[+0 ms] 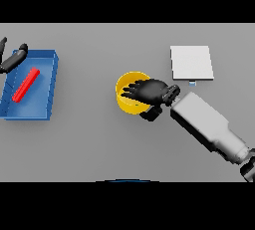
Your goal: Pick up the red beaker and tilt it to pour out 1 green nut into yellow bowl. Pick up the yellow bowl and place it on the metallic measuring scale.
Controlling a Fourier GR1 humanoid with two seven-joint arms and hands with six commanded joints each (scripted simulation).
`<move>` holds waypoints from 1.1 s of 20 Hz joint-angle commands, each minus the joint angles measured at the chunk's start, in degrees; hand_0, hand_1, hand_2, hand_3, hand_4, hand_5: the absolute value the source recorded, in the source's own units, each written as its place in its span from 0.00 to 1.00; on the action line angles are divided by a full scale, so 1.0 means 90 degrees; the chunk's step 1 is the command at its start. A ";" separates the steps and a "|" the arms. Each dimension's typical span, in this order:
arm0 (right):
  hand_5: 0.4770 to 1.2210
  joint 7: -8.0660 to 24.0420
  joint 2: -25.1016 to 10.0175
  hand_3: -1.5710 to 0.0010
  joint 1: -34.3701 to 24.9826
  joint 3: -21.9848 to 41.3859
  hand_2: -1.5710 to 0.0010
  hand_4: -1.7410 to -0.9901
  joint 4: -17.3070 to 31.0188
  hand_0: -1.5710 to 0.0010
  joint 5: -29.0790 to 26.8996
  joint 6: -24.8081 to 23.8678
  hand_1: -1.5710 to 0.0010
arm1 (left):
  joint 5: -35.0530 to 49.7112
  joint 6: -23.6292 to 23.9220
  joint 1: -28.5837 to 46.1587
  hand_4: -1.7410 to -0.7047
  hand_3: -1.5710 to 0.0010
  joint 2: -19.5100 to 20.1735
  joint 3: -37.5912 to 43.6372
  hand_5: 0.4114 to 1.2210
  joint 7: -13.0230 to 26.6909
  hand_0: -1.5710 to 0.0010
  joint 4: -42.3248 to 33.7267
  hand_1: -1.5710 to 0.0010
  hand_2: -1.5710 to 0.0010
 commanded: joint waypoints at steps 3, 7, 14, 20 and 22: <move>0.45 0.0224 0.0107 0.97 0.0072 -0.0086 0.99 0.54 0.0070 1.00 -0.0092 0.0113 0.99 | 0.0004 0.0038 0.0133 0.99 1.00 0.0044 0.0008 0.34 -0.0122 1.00 -0.0064 1.00 1.00; 0.70 0.0034 0.0128 0.78 0.0050 0.0009 0.70 0.38 0.0151 0.52 -0.0012 0.0084 0.56 | 0.0045 -0.0011 0.0147 0.99 1.00 0.0089 0.0047 0.35 -0.0140 1.00 -0.0059 1.00 1.00; 0.94 -0.0088 -0.0005 0.29 0.0042 0.0037 0.22 0.09 0.0002 0.11 -0.0060 -0.0001 0.12 | 0.0010 -0.0062 0.0041 0.98 1.00 0.0033 0.0009 0.35 -0.0093 1.00 0.0019 1.00 1.00; 0.98 -0.0149 -0.0098 0.17 0.0035 -0.0159 0.16 0.02 -0.0004 0.03 -0.0220 -0.0112 0.03 | 0.0035 -0.0031 0.0138 0.99 1.00 0.0106 0.0003 0.35 -0.0064 1.00 -0.0141 1.00 1.00; 0.99 -0.0029 -0.0124 0.15 0.0011 -0.0269 0.15 0.01 -0.0152 0.02 -0.0293 -0.0021 0.02 | 0.0039 -0.0067 0.0117 0.99 1.00 0.0104 0.0011 0.35 -0.0036 1.00 -0.0062 1.00 1.00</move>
